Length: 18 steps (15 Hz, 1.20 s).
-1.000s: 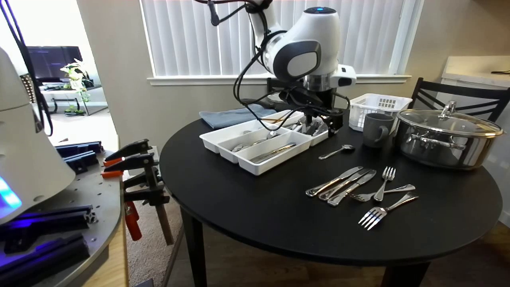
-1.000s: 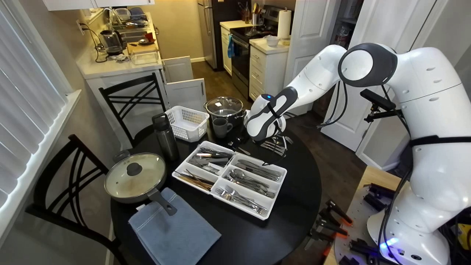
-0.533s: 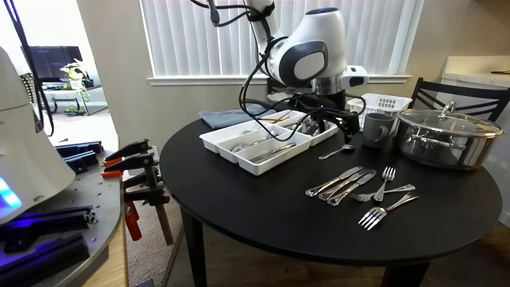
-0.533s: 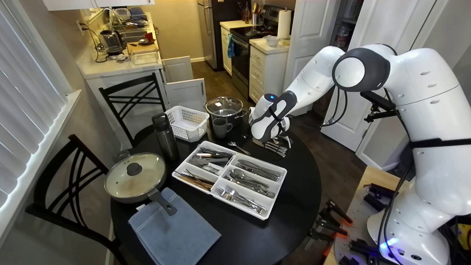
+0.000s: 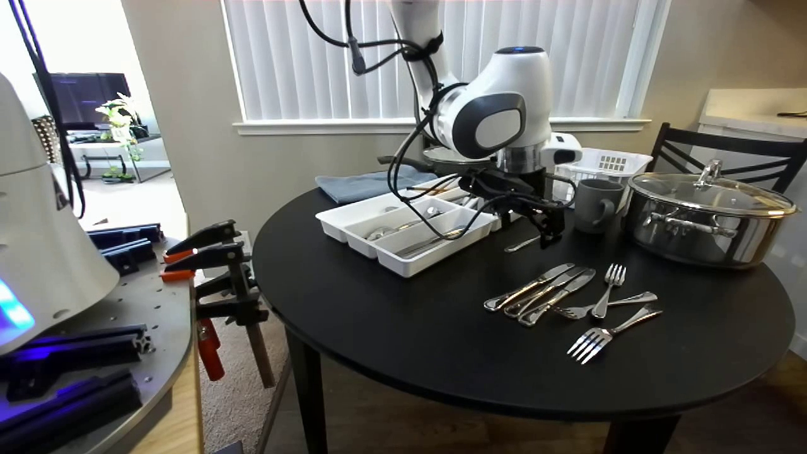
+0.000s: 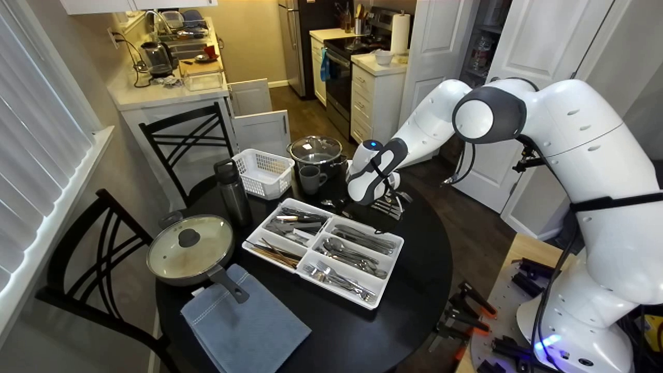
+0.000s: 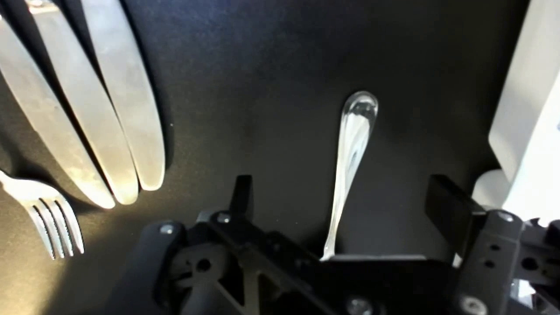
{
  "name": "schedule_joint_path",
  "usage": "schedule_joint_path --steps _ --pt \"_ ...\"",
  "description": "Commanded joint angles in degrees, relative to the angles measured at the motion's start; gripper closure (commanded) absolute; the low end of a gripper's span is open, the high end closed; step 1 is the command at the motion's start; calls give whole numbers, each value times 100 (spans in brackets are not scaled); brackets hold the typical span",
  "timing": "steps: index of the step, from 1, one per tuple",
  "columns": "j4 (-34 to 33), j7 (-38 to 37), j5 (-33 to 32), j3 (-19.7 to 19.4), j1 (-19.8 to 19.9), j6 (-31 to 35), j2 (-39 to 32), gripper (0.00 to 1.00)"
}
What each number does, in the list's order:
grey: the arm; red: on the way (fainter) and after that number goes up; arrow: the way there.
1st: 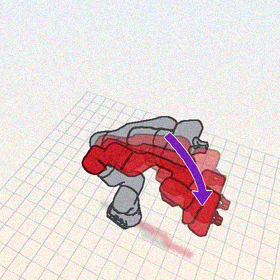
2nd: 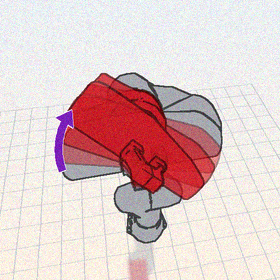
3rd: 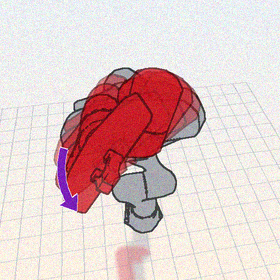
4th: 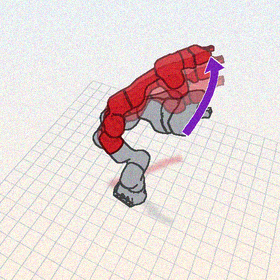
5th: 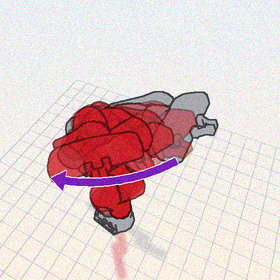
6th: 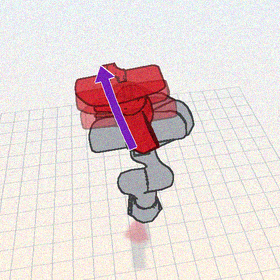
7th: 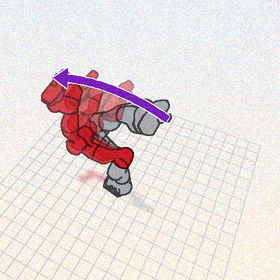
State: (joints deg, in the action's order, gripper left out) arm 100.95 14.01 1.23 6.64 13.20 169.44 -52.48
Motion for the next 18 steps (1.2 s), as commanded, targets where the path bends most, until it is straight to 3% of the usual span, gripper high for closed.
schedule_joint_path --steps 1,5,14,15,18 --pt "-664 -379 -45 -339 -287 -796 -158 0" --pt "-1287 -601 -54 -599 -508 -1497 -279 0" --pt "-2118 -748 -22 -645 -630 -2249 -872 0" --pt "-2177 -741 -16 -635 -624 -2272 -932 18" --pt "-2342 -749 -10 -634 -626 -2321 -1049 40"
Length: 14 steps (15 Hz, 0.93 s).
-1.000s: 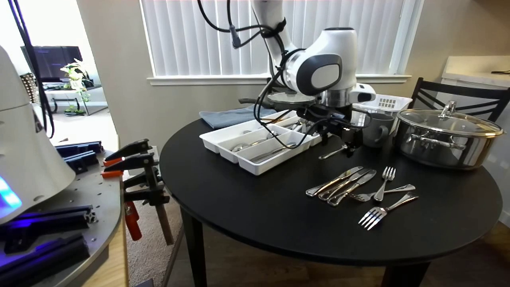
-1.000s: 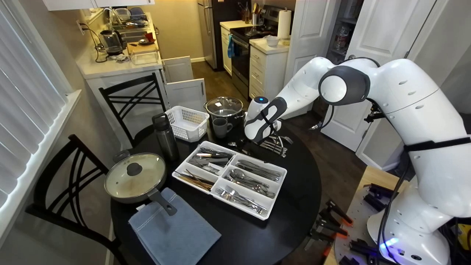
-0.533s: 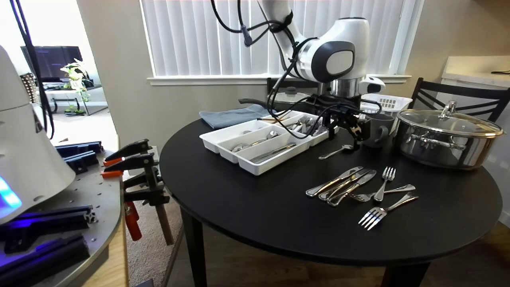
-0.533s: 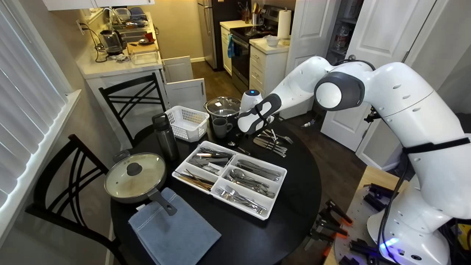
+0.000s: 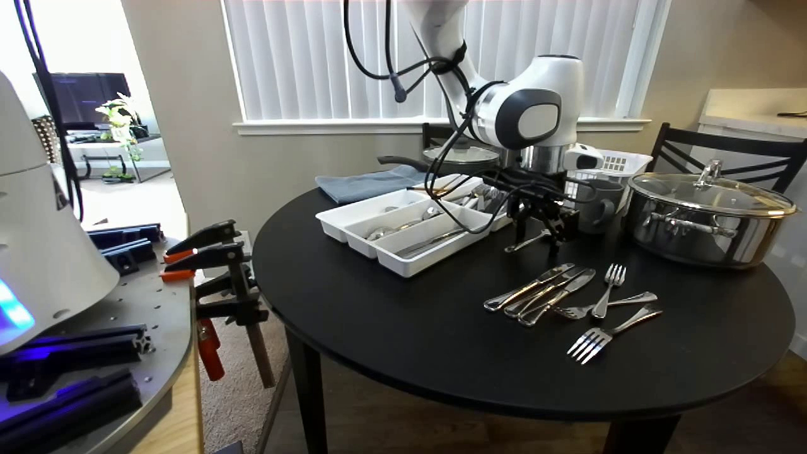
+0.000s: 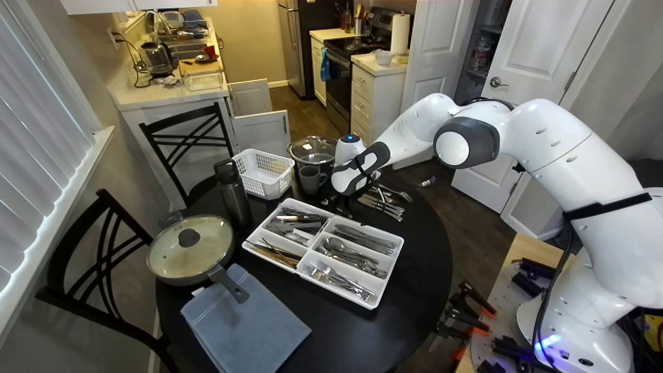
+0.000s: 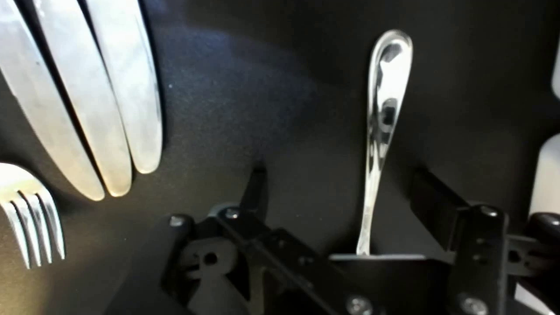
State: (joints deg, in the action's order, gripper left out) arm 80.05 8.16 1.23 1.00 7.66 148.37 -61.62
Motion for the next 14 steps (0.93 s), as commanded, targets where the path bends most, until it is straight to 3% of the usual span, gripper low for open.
schedule_joint_path --steps 1,9,14 --pt "-295 -174 -10 -75 -78 -257 -136 45" --pt "-472 -291 5 -115 -117 -455 -177 96" --pt "-323 -311 54 -63 -79 -413 -59 99"
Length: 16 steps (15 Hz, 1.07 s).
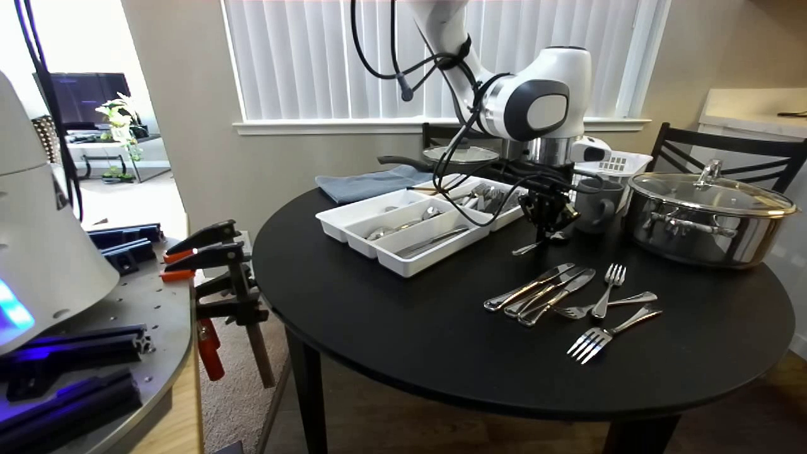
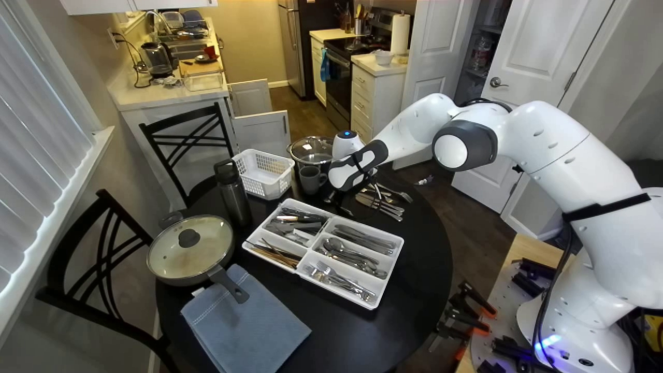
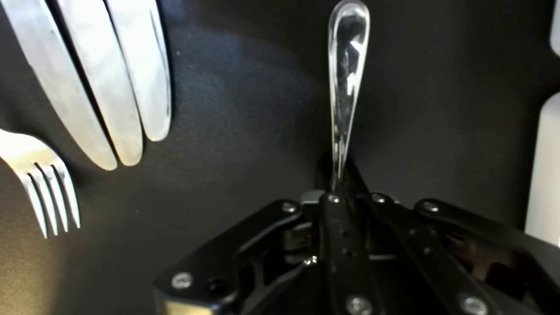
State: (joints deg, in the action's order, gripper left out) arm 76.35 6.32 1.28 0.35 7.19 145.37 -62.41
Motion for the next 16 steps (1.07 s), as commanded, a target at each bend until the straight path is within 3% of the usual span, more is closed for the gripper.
schedule_joint_path --steps 1,9,16 --pt "140 -160 24 -36 -64 -64 124 99" --pt "865 -121 -81 -124 -229 155 1176 99" --pt "2207 357 80 423 -168 352 2306 99"
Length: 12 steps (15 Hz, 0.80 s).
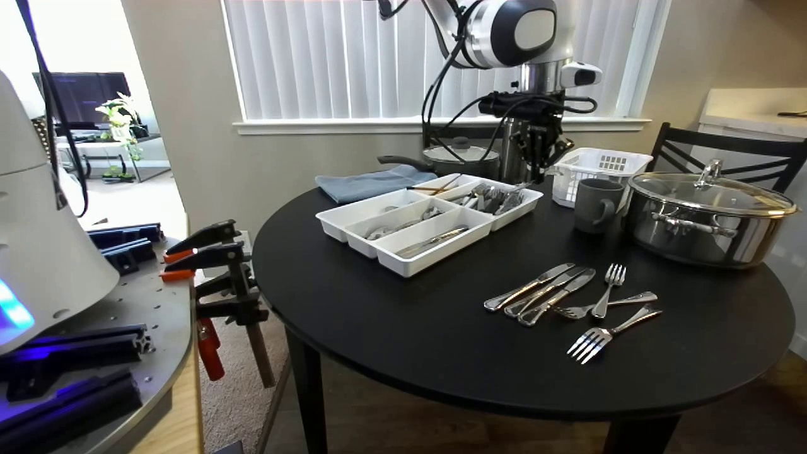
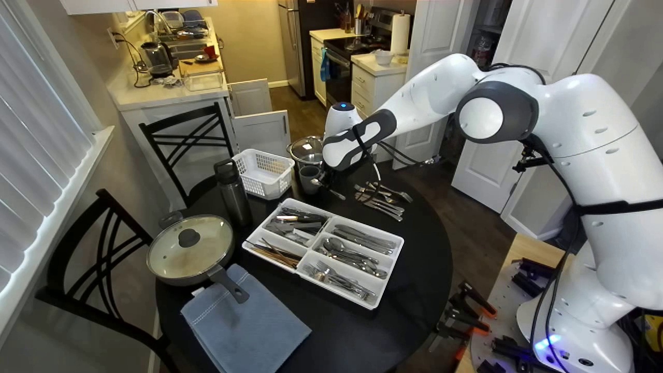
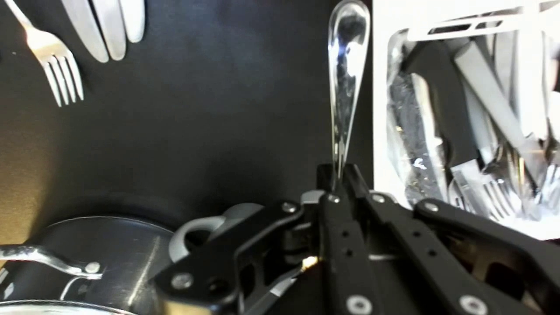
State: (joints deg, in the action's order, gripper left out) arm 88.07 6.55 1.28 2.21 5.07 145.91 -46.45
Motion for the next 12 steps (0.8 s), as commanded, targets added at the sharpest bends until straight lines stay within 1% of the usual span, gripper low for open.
schedule_joint_path --steps 1,5,7,9,11,12 --pt "1339 500 109 383 91 465 911 99" --pt "2420 1072 172 849 234 1245 1662 99" --pt "2992 1387 287 1162 397 1602 2059 99" --pt "3583 1807 487 1577 670 1944 2462 99" --pt "4139 2312 892 2138 1081 2211 2826 99" --pt "4256 2493 1112 2379 1246 2224 2889 99"
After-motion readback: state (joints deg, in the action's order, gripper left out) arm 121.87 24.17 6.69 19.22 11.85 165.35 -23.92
